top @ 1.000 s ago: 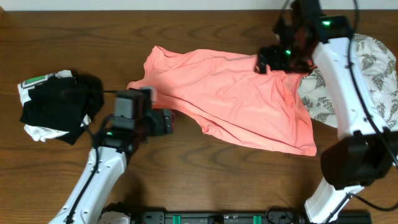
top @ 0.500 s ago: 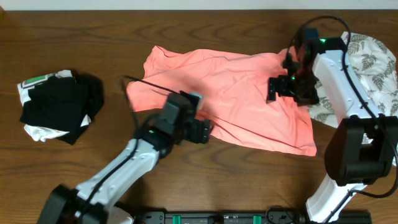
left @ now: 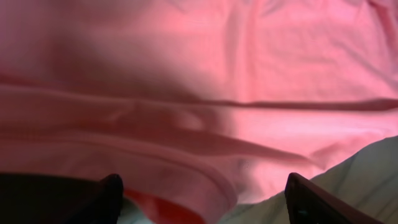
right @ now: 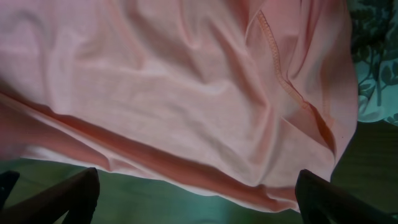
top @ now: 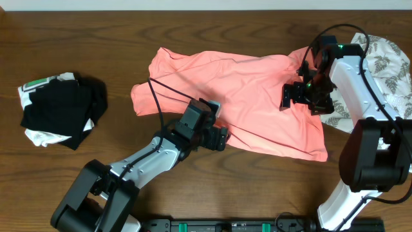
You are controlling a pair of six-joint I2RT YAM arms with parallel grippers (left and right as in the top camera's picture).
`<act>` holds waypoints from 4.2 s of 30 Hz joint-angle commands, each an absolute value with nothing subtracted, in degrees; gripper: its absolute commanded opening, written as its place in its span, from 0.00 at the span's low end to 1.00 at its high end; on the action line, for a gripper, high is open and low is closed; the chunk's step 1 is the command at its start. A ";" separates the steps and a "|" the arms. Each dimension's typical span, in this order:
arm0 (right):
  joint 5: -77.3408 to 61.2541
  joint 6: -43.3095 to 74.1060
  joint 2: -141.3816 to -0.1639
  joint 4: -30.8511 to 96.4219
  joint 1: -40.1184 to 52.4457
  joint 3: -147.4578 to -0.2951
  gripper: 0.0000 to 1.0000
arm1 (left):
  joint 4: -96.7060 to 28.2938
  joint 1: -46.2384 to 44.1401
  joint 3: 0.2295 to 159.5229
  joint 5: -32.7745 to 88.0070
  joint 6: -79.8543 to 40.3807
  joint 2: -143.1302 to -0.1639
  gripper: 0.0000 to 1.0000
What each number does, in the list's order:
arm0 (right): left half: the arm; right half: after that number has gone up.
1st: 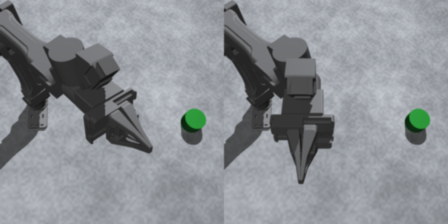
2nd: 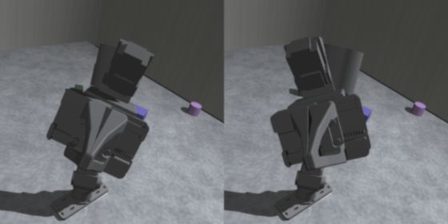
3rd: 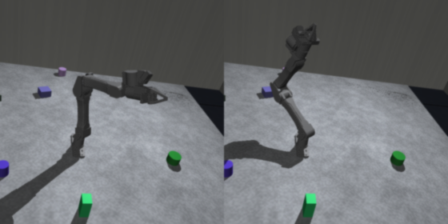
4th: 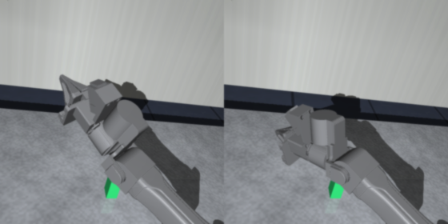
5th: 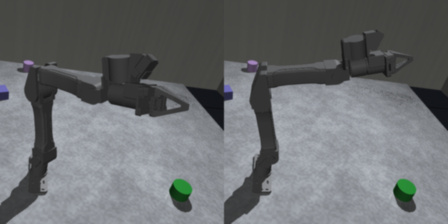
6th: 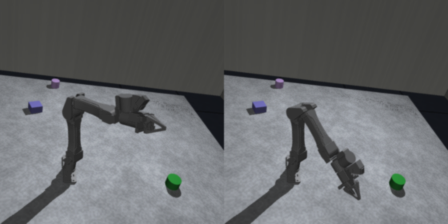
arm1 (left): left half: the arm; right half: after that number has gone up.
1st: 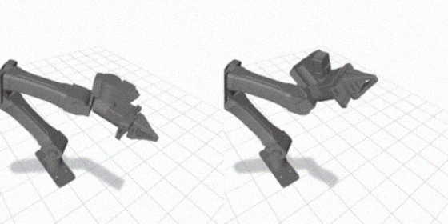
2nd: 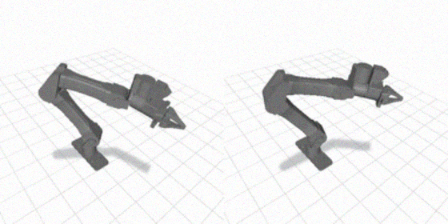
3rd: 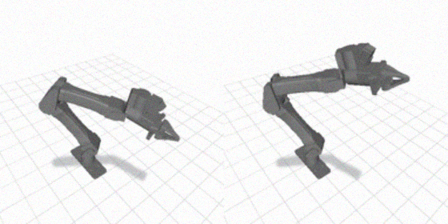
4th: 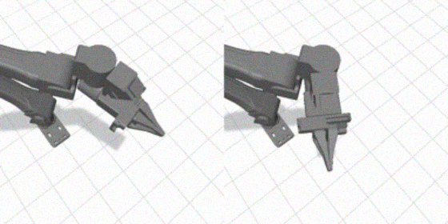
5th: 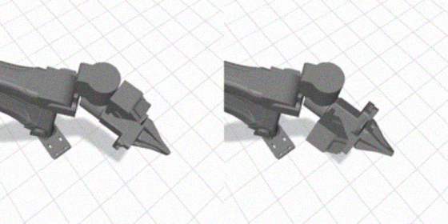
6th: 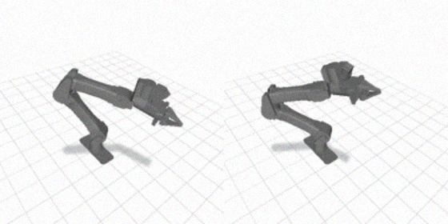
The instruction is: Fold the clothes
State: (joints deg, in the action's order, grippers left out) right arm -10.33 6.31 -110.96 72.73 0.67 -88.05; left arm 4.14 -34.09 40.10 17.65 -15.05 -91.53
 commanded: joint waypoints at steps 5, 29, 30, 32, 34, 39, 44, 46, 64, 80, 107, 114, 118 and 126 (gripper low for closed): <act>-11.00 5.48 -111.31 72.64 0.82 -87.79 0.98 | 4.80 -34.28 40.21 17.61 -18.11 -91.81 0.83; -9.78 5.39 -111.31 76.88 0.75 -87.79 0.90 | 2.46 -32.97 40.21 18.39 -21.74 -95.13 0.08; -9.43 5.21 -111.31 77.41 0.75 -87.79 0.90 | 1.17 -31.81 40.21 18.41 -21.76 -94.96 0.07; -8.45 4.73 -111.31 78.61 0.75 -87.79 0.91 | -1.41 -29.26 40.21 18.72 -22.04 -94.24 0.07; -8.08 4.16 -111.33 79.53 0.78 -87.77 0.91 | -3.09 -26.96 40.21 19.05 -23.77 -93.19 0.07; -7.94 4.19 -111.33 80.12 0.78 -87.72 0.93 | -7.20 -23.83 40.21 19.09 -25.26 -90.11 0.06; -7.94 4.19 -111.33 80.09 0.80 -87.72 0.94 | -8.58 -23.99 40.21 27.18 -26.17 -88.92 0.07; -7.94 4.19 -111.33 80.09 0.82 -87.72 0.95 | -9.08 -24.38 40.21 31.00 -29.10 -88.92 0.06; -11.88 0.08 -111.33 72.49 2.96 -87.72 0.59 | -18.37 -25.08 40.21 19.77 -31.86 -88.92 0.06; -1.93 7.16 -112.97 59.33 1.72 -87.64 0.38 | -19.22 -16.84 40.21 22.28 -31.44 -88.92 0.06; -0.45 0.56 -129.62 47.92 -13.41 -87.64 0.08 | -18.79 -16.84 40.21 23.14 -30.28 -88.92 0.06; 2.13 6.50 -129.62 45.58 -22.90 -87.77 0.09 | -18.76 -16.84 40.21 23.14 -30.30 -88.92 0.06; 0.58 9.41 -129.62 45.41 -28.12 -87.77 0.10 | -18.74 -16.84 40.21 23.14 -30.28 -88.92 0.06; -8.91 9.41 -129.51 45.56 -34.59 -87.79 0.07 | -17.76 -16.84 40.21 23.14 -30.30 -88.92 0.06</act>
State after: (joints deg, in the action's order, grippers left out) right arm -8.51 8.25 -125.21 44.91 -33.21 -89.84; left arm -17.85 -16.71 40.10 22.59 -31.24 -89.56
